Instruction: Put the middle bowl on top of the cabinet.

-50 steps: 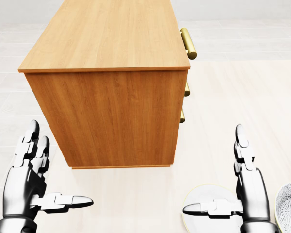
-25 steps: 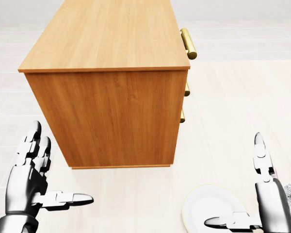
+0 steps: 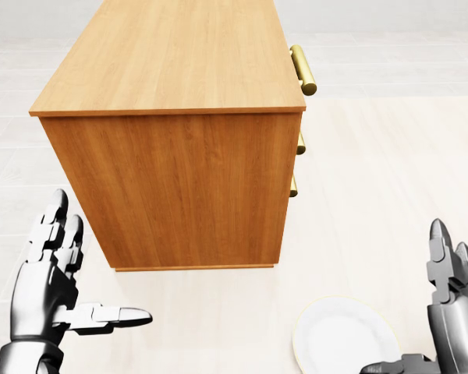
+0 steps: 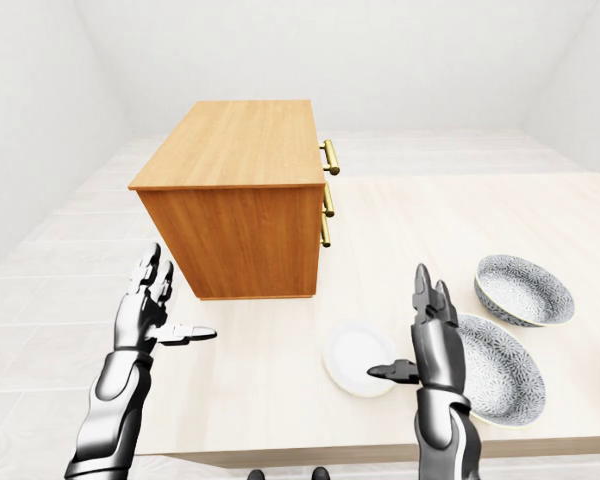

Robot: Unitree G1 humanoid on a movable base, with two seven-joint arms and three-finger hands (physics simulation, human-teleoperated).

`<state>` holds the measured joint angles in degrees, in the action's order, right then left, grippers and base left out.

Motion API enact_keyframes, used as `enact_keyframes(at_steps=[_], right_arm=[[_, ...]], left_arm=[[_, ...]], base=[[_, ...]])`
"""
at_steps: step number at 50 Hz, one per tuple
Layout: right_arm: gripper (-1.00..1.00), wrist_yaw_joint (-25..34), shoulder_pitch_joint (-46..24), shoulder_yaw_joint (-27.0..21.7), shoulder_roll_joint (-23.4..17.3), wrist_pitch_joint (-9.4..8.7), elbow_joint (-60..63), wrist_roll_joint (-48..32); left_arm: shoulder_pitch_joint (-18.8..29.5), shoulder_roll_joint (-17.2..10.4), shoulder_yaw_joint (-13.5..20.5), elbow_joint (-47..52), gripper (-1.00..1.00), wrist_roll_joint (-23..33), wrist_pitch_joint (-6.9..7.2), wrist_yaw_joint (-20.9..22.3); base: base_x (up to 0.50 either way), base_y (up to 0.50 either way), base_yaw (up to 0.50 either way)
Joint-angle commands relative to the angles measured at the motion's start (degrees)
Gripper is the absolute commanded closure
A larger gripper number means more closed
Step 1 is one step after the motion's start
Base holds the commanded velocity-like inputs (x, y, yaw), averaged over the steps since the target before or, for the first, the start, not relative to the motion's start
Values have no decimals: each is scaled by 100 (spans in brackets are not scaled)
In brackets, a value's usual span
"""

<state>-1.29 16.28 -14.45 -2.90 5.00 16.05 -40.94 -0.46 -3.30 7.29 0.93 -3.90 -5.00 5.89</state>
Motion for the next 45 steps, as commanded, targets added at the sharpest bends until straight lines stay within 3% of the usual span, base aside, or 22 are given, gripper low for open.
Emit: enact_keyframes(at_steps=[1,37,45], right_arm=[[-100,-29,100,-111,28,0,142,-719],[-100,488,248,-599,167,0,479,-1708],[-100,530,359,-587,182,0,388,-1991]], left_arm=[[-3,-2,1,80,-100,-4,0,9],[-12,28,-22,220,-100,22,0,-5],[-159,54,-60,554,-100,3,88,28]], base=[[0,0,0],[0,0,0],[0,0,0]])
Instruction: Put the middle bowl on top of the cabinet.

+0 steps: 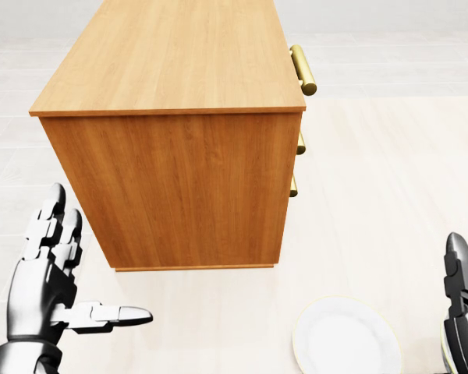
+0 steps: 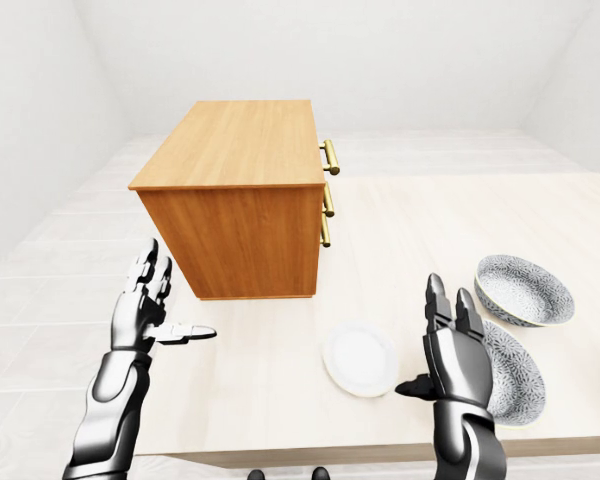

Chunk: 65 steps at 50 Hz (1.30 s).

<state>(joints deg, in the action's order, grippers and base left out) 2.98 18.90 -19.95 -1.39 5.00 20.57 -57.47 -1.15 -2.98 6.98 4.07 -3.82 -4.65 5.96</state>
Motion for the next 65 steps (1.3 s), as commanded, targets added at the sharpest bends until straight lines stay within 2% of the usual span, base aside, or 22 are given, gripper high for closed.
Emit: enact_keyframes(at_steps=[1,12,19,39,51,54,65], right_arm=[[-100,109,117,-27,32,0,-81,-399],[-100,313,325,-42,120,0,212,-482],[-100,245,374,-97,133,0,119,-666],[-100,130,571,-372,219,0,-5,-948],[-100,-108,563,-523,110,0,-437,-1577],[-100,-88,571,-565,113,0,-415,-1598],[-100,-148,647,-622,82,0,-530,-1848]], left_arm=[[-68,19,-20,227,-100,-5,57,18],[-91,38,-27,265,-100,-5,51,30],[-58,34,-24,244,-100,-5,71,23],[28,30,-38,94,-100,-13,14,-2],[57,11,-30,74,-100,-20,16,-7],[96,6,-12,-24,-100,-25,-27,-10],[40,1,-18,138,-100,-11,44,-20]], base=[[0,0,0],[0,0,0],[0,0,0],[0,0,0],[0,0,0],[0,0,0],[0,0,0]])
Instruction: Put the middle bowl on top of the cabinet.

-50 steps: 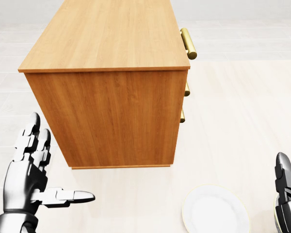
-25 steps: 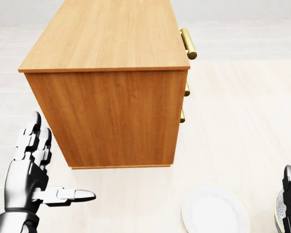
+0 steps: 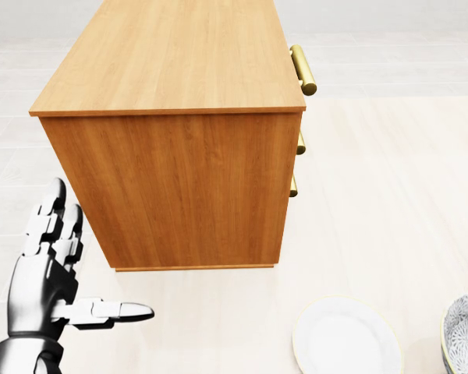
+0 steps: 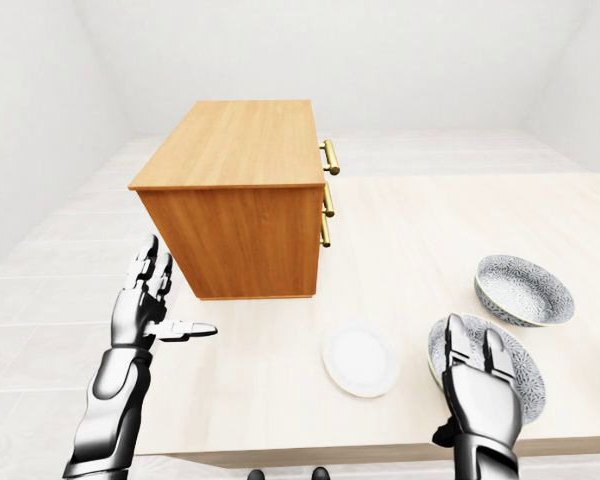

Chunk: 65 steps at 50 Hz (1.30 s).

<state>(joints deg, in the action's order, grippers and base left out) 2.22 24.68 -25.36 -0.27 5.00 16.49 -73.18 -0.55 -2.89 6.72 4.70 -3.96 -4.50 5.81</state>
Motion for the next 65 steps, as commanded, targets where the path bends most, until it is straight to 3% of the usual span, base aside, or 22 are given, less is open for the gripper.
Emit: enact_keyframes(at_steps=[1,11,29,65], right_arm=[[-100,-83,82,-88,-30,0,-126,-308],[-100,-106,109,-146,-7,0,-184,-420],[-100,-352,-20,-176,-159,0,-695,-634],[-100,-303,108,-187,-133,0,-482,-453]], left_arm=[[-13,-8,15,74,-100,-5,38,-4],[29,-2,16,-80,-100,1,-42,0],[4,-6,20,-114,-100,-11,-50,-4],[-25,9,-15,-132,-100,37,-50,-30]], base=[[0,0,0],[0,0,0],[0,0,0],[0,0,0]])
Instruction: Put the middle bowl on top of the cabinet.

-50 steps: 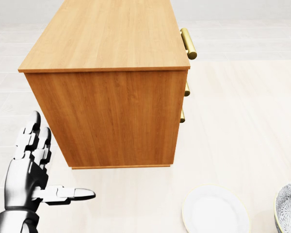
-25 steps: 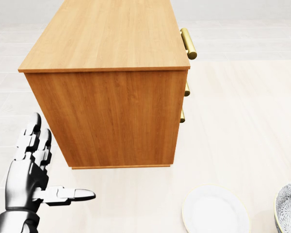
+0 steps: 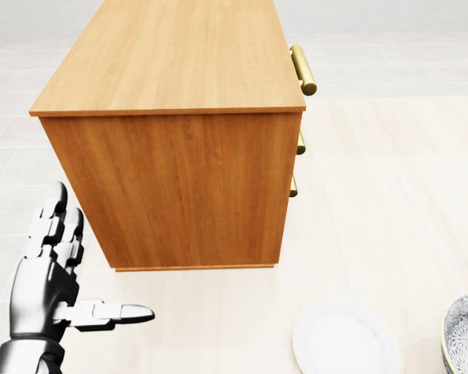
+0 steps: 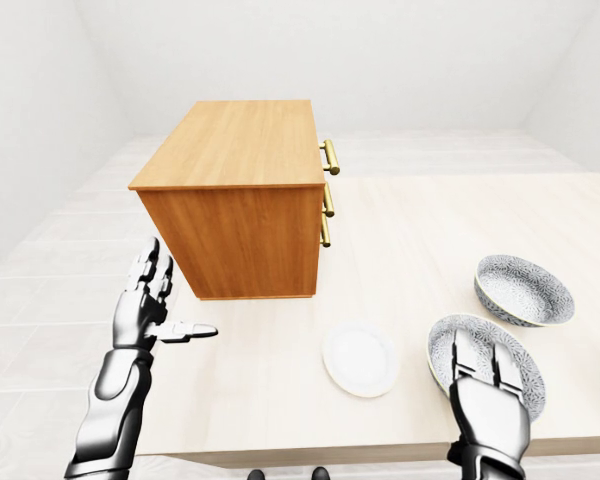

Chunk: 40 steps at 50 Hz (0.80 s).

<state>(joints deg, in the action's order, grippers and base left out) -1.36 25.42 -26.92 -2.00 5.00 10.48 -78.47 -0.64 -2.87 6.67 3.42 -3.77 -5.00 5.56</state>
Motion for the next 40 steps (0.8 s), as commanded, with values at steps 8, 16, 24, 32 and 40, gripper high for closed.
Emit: enact_keyframes(at_steps=[8,16,24,32,40], right_arm=[[-40,56,49,-76,58,0,118,58],[-9,51,72,-102,95,0,145,43],[1,53,89,-124,126,0,176,36],[7,73,101,-150,147,0,212,34],[25,79,179,-179,188,0,287,19]], left_arm=[[-36,6,0,60,-100,2,0,0],[-39,9,1,54,-100,3,0,0],[53,-3,18,-108,-100,14,0,-23],[10,-5,8,24,-100,10,0,-32],[0,-2,-4,48,-100,23,0,-40]], base=[[0,0,0],[0,0,0],[0,0,0],[0,0,0],[0,0,0]])
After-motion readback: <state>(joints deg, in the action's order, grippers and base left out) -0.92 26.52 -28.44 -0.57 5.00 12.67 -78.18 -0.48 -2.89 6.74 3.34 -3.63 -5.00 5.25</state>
